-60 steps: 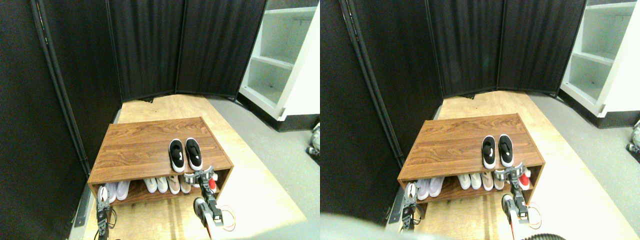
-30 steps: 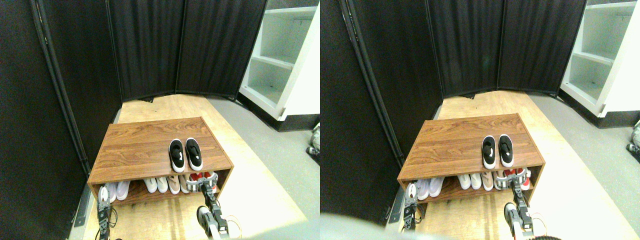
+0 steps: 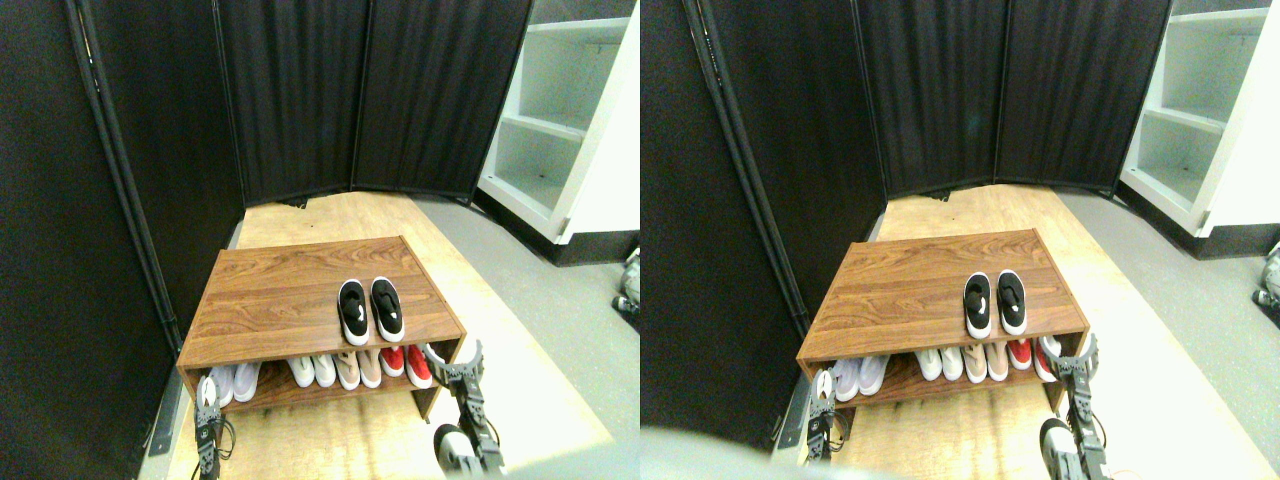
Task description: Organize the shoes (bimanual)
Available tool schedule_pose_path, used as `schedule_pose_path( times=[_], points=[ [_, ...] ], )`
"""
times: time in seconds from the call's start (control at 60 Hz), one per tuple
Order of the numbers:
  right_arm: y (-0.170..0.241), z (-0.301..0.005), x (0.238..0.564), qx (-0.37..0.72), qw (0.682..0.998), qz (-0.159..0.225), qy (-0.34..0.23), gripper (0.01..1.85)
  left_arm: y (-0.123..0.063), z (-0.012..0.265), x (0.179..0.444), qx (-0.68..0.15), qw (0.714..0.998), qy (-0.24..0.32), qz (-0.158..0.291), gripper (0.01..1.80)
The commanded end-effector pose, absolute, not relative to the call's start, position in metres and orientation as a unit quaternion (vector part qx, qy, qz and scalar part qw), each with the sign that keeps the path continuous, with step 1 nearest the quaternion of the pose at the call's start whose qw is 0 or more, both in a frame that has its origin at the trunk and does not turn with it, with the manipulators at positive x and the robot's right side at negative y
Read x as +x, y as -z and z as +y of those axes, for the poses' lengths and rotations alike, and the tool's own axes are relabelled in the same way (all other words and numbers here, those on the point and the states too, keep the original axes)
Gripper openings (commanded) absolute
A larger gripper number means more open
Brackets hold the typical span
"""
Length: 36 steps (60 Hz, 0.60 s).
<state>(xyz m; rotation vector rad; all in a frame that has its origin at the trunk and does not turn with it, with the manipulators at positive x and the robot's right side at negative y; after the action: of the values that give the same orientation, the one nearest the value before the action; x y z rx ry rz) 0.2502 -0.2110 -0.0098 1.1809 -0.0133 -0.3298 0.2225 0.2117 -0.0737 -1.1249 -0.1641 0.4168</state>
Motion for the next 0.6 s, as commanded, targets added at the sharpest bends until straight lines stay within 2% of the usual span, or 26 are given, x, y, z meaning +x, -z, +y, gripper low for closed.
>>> schedule_pose_path(
  times=[0.017, 0.167, 0.35, 0.5, 0.6],
  points=[
    [0.001, -0.231, 0.262, 0.528, 0.835, -0.058, 0.144, 0.01, 0.064, 0.209, 0.224, -0.532, 0.822, -0.180, -0.095, 0.02],
    [-0.006, -0.241, 0.285, 0.517, 0.839, -0.076, 0.154, 0.01, 0.063, 0.208, 0.222, -0.532, 0.822, -0.182, -0.096, 0.02],
    [0.001, -0.254, 0.324, 0.524, 0.834, -0.063, 0.163, 0.01, 0.062, 0.207, 0.220, -0.535, 0.819, -0.184, -0.098, 0.02],
    [0.018, -0.263, 0.355, 0.551, 0.817, -0.039, 0.166, 0.01, 0.061, 0.207, 0.217, -0.525, 0.825, -0.185, -0.100, 0.03],
    [0.029, -0.259, 0.371, 0.545, 0.817, 0.003, 0.190, 0.01, 0.061, 0.207, 0.216, -0.522, 0.827, -0.181, -0.102, 0.03]
  ],
)
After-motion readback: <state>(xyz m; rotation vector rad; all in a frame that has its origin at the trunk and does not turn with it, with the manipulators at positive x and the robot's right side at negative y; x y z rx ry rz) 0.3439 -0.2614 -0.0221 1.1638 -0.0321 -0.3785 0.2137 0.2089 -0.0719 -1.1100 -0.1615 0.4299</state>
